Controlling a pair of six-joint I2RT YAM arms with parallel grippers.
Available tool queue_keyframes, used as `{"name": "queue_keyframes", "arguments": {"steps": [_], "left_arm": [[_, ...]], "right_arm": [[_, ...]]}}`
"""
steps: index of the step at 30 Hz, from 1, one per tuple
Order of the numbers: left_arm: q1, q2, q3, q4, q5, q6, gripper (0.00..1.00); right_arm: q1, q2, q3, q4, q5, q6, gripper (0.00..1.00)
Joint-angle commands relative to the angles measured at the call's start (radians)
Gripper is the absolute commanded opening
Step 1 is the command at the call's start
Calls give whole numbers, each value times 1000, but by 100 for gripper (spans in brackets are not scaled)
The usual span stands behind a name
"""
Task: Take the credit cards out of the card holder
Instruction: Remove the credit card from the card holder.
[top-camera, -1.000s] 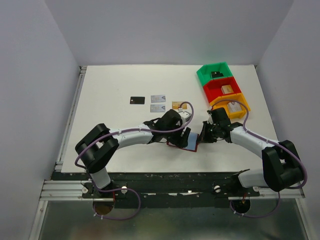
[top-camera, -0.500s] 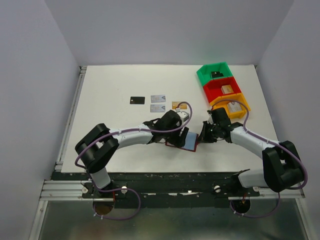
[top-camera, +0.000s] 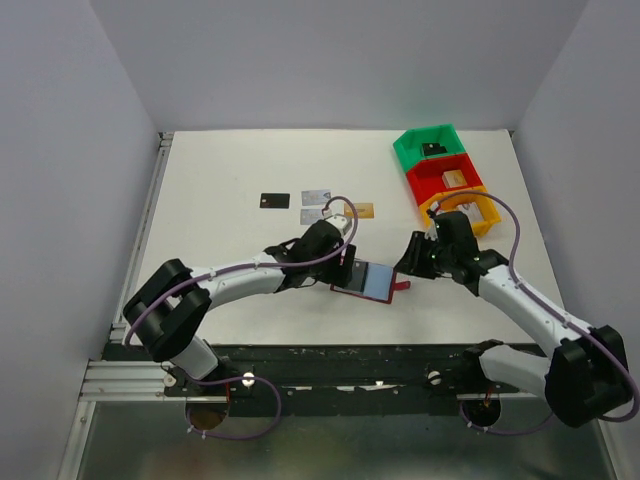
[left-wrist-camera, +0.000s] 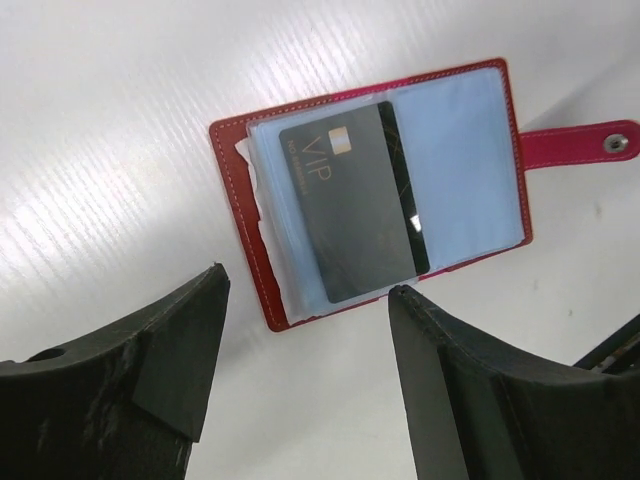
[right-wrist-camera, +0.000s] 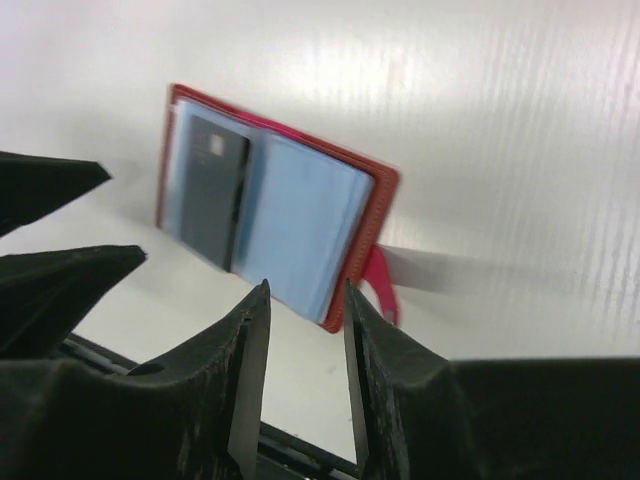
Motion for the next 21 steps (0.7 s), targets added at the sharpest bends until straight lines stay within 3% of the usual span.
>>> {"name": "queue_keyframes", "arguments": {"steps": [1,7,14,21], "left_arm": [[37,-72,-23,68,-17,-24,77],[113,-29,-20,100,78,-61,60],[116,17,-16,93,80,-69,40],[116,56,-20,94,92,-76,36]], "right_arm": [[11,-118,-1,124,-110,17,40],[14,-24,-21,322,-316,109,22],[14,130,-26,429,-355,145,24],[17,289,-23,483,-378,175,26]]}}
